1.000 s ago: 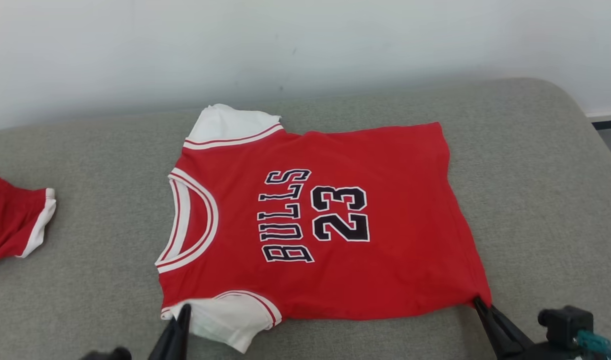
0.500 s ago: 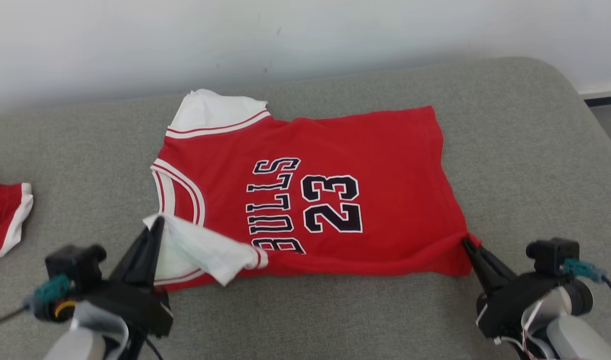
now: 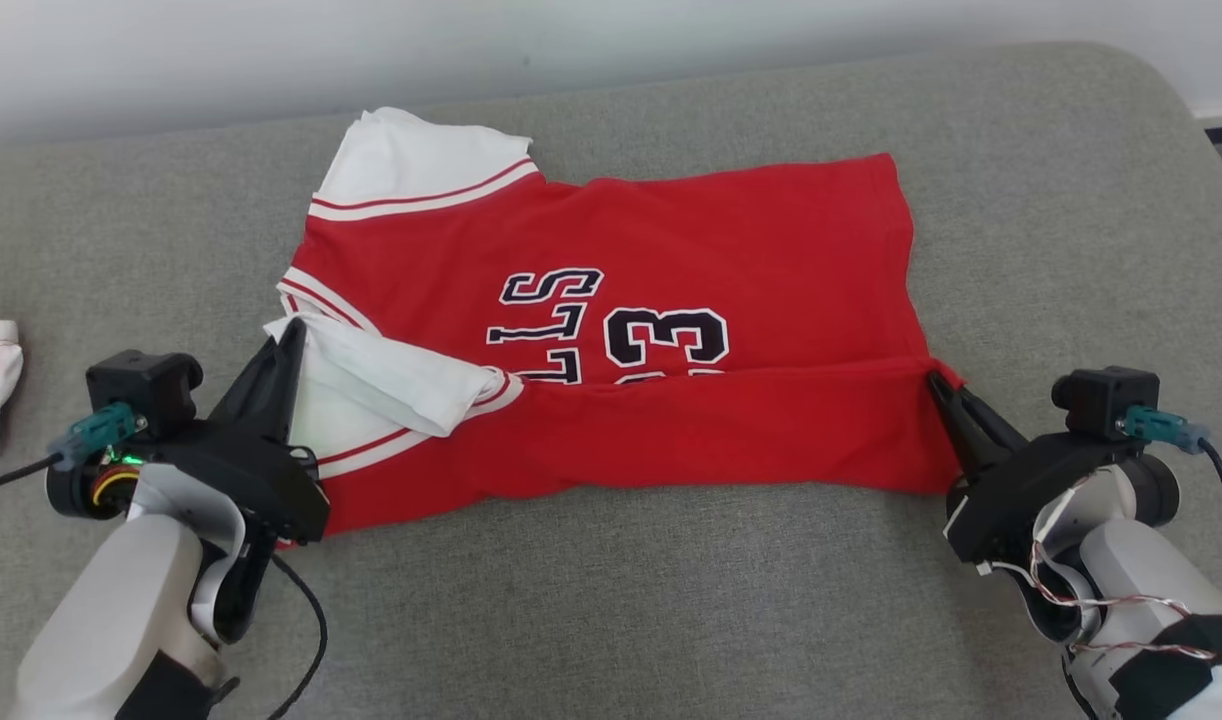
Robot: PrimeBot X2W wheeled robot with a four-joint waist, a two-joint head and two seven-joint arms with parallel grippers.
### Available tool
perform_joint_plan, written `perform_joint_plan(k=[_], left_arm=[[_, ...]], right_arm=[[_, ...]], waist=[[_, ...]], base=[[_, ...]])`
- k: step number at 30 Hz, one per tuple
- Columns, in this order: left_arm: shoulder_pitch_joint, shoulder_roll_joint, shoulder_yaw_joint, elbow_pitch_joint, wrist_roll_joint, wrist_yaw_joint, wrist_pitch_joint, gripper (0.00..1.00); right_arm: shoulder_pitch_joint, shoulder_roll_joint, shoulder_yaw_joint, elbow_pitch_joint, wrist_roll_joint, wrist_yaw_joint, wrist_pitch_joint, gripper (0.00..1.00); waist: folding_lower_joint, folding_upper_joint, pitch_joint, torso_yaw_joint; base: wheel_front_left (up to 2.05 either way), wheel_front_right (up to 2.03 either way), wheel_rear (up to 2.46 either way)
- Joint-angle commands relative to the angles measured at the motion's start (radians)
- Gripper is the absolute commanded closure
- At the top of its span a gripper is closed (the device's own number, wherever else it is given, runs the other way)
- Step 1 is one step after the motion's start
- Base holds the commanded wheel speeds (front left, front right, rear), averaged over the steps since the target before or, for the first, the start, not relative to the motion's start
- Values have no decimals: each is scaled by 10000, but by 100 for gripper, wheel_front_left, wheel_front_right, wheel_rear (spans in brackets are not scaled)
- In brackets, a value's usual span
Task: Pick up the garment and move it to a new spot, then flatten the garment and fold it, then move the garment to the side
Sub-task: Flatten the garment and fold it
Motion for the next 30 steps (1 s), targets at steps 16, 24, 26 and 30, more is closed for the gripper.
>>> perform_joint_plan(k=[16, 24, 26, 30], left_arm=[[25, -302, -83, 1257, 236, 13, -1233, 0], [1604, -403, 593, -47, 517, 442, -1260, 0], [1991, -458, 682, -298, 556, 503, -1261, 0], [2472, -557, 644, -388, 570, 560, -1263, 0]], right_arm=[[2, 14, 784, 1254, -43, -24, -1540, 0], [578, 64, 732, 1434, 162, -24, -1844, 0], [664, 75, 715, 1483, 121, -24, -1897, 0], [726, 89, 683, 1563, 52, -24, -1955, 0]], waist=[[-2, -1, -438, 24], [-2, -1, -629, 94], [-2, -1, -635, 116], [-2, -1, -632, 150]], base=[[0, 0, 0], [0, 0, 0], [0, 0, 0], [0, 0, 0]])
